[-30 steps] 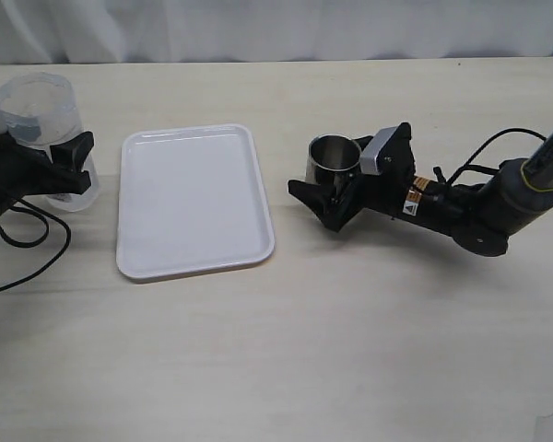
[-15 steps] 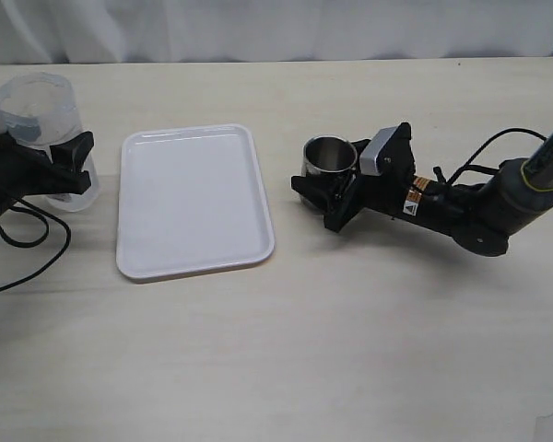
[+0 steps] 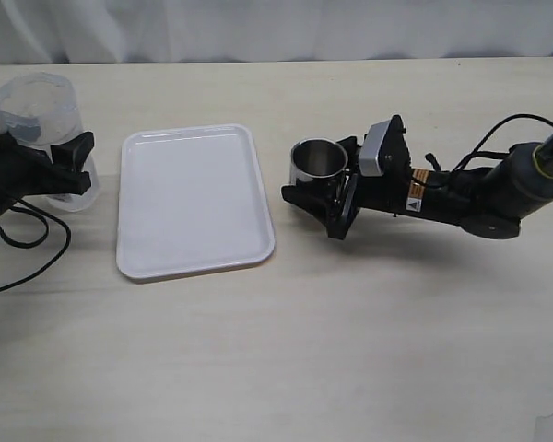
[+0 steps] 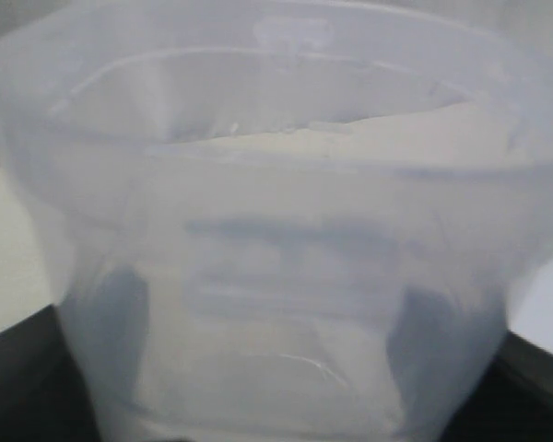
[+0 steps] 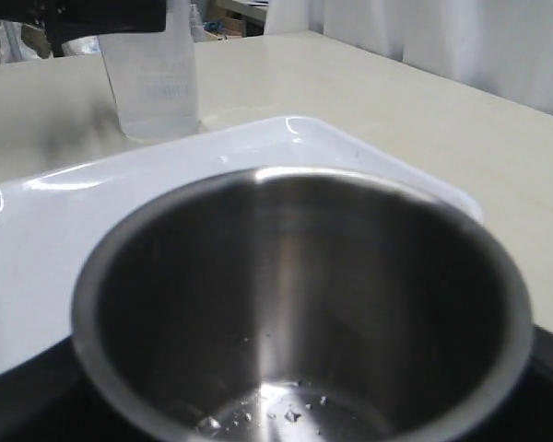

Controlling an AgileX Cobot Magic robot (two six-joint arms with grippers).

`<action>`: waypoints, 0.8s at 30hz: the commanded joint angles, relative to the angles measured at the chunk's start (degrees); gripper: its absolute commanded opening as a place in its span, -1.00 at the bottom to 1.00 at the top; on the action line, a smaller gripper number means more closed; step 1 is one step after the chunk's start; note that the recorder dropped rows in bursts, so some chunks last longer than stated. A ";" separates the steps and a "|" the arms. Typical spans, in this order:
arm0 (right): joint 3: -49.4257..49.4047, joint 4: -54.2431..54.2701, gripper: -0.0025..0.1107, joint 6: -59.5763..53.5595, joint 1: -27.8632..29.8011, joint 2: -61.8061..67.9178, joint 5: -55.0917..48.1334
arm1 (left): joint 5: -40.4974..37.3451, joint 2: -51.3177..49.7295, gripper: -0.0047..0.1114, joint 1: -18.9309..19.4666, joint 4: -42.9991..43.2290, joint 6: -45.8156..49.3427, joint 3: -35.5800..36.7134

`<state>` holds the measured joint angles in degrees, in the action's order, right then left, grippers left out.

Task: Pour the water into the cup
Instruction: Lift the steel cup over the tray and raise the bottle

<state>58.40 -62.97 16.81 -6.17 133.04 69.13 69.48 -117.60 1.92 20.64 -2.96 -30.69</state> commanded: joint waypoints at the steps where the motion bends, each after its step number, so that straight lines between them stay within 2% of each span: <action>1: 0.23 -1.55 -0.88 2.77 0.02 -1.72 0.83 | 0.48 0.09 -0.92 -0.32 3.63 -0.28 -0.09; 10: 0.32 -3.76 -0.88 3.42 0.02 -3.01 0.83 | 0.48 0.09 -0.92 -0.32 8.39 -4.10 -1.09; 16: 3.63 -8.62 -0.88 11.98 -0.22 -3.82 0.83 | 0.48 0.09 -0.92 -0.32 10.40 -4.66 -2.12; 24: 6.42 -8.56 -0.88 14.02 -6.14 -3.82 0.83 | 0.48 0.99 -0.92 -0.32 10.62 -5.46 -2.12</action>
<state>63.67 -71.04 29.63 -10.36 129.92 68.89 68.17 -117.63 1.92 30.54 -7.23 -32.44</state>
